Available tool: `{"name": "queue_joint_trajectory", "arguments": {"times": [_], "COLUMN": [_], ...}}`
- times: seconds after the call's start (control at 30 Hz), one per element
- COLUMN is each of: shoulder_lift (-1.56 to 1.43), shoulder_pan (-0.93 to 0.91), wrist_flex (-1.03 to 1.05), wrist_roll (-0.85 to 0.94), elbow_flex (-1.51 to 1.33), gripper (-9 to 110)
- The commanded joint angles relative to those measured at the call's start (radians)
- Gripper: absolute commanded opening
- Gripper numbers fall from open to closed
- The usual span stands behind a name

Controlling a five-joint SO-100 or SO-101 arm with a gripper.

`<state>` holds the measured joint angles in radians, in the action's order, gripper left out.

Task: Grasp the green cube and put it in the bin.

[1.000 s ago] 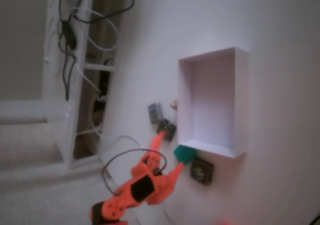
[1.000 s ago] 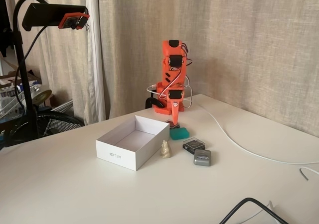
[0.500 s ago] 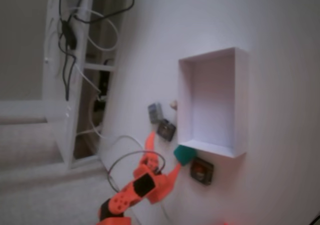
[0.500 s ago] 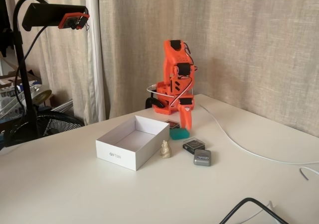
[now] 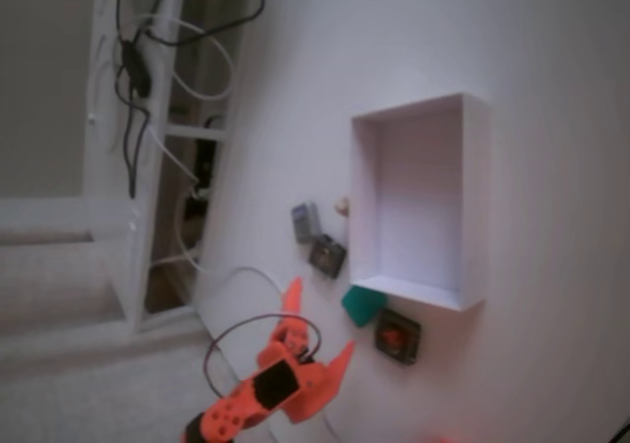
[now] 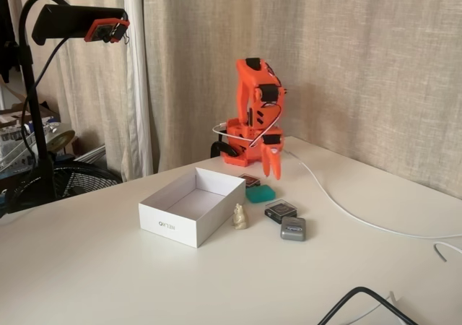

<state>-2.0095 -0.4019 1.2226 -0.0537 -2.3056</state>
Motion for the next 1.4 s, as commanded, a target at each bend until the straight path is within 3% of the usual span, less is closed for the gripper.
{"name": "queue_joint_trajectory", "arguments": {"times": [0.0, 0.37, 0.47, 1.27, 1.37], "shoulder_lift": [-0.009, 0.072, 0.094, 0.321, 0.311], "shoulder_pan": [-0.058, -0.107, -0.098, -0.084, -0.069], "wrist_flex": [0.002, -0.109, -0.097, -0.106, -0.103], "wrist_roll": [-0.005, -0.008, -0.008, -0.009, -0.009], "elbow_flex": [-0.003, -0.008, 0.006, 0.152, 0.133], "gripper": [51, 51, 37, 37, 32]}}
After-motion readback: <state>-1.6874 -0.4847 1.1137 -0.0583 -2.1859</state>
